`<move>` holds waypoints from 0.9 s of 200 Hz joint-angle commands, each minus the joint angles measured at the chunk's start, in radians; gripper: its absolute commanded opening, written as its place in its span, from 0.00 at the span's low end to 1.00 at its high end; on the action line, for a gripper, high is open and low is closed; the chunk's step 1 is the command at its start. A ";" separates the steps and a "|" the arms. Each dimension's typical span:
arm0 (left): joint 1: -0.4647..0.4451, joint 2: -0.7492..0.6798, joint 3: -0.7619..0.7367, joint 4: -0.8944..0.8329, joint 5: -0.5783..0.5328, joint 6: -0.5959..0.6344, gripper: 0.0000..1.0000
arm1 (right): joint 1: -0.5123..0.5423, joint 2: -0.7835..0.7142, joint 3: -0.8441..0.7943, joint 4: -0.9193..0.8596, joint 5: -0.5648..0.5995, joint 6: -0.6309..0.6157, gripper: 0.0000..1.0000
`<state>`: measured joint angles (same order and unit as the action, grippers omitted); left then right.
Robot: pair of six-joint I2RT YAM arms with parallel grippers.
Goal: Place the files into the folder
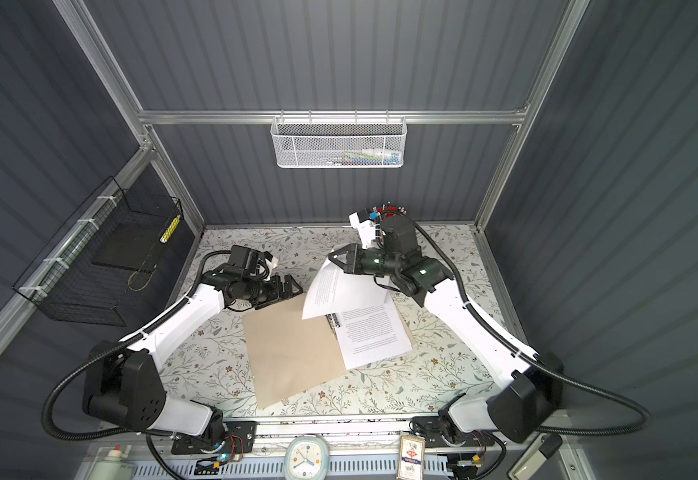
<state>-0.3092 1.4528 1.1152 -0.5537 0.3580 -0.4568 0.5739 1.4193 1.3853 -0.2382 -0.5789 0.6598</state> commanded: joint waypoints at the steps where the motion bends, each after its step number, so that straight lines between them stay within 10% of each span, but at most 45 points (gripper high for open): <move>1: 0.075 -0.063 -0.011 -0.066 -0.018 -0.010 1.00 | 0.050 0.093 0.143 0.036 -0.121 0.021 0.00; 38: 0.217 -0.117 -0.030 -0.083 -0.006 -0.022 1.00 | 0.104 0.141 0.235 0.142 -0.237 0.094 0.00; 87: 0.345 -0.136 -0.093 -0.103 -0.020 -0.054 1.00 | 0.087 0.059 -0.055 0.211 -0.181 0.100 0.00; 180: 0.322 -0.033 -0.358 0.062 0.018 -0.115 1.00 | 0.146 0.004 -0.561 0.153 0.313 0.108 0.00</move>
<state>0.0429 1.3895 0.7883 -0.5488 0.3386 -0.5568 0.7059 1.4845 0.8852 -0.0784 -0.4530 0.7532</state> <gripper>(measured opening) 0.996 0.043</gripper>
